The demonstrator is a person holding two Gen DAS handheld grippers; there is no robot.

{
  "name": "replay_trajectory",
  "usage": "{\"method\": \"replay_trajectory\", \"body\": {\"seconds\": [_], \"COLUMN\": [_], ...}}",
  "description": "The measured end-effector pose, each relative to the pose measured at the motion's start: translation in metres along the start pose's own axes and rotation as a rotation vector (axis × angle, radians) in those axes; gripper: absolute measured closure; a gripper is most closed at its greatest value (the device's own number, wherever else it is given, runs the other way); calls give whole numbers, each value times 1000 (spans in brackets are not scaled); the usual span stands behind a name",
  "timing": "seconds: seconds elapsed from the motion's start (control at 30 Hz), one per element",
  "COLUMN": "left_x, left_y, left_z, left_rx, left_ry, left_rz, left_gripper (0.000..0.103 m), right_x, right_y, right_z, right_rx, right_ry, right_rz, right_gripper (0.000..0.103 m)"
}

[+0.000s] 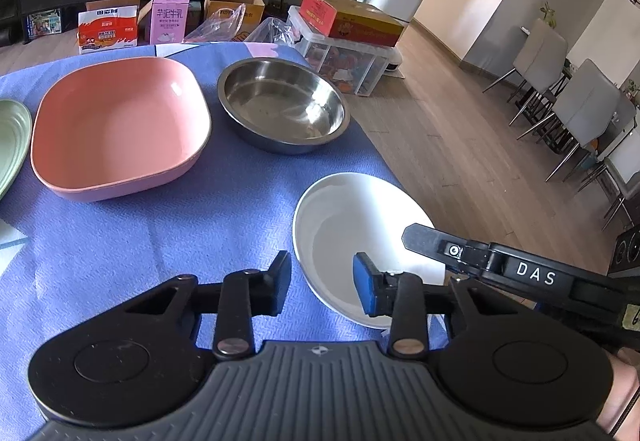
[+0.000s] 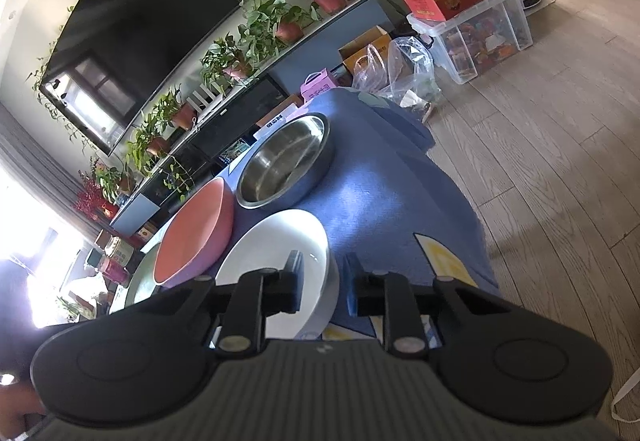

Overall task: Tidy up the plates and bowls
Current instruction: 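Close both grippers on the rim of the white plate, then lift the white plate with both grippers and carry it over the black pot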

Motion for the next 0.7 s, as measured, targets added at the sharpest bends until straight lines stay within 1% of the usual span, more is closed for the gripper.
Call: {"method": "replay_trajectory", "body": {"seconds": [0.03, 0.23, 0.53, 0.7], "left_x": [-1, -1, -3, -3], "left_y": [-1, -1, -5, -2], "left_z": [0, 0, 6, 10], "left_rx": [1, 20, 25, 22], "left_ry": [1, -5, -24, -33], "left_rz": [-2, -10, -24, -22], "left_gripper": [78, 87, 88, 88], "right_x": [0, -1, -2, -2], "right_y": [1, 2, 3, 6], "right_z": [0, -3, 0, 3], "right_rx": [-3, -25, -42, -30], "right_ry": [1, 9, 6, -2], "right_rz": [5, 22, 36, 43], "right_gripper": [50, 57, 58, 58]}}
Point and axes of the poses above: each gripper's, at about its wrist camera, not at the fingertips, and z roughly against the way its jaws point, y to its left, x to its top, the point moved 1 cm from there along -z, roughly the way its jaws point, and after that the axes turned 7 degrees about x, right-handed, at the moved point
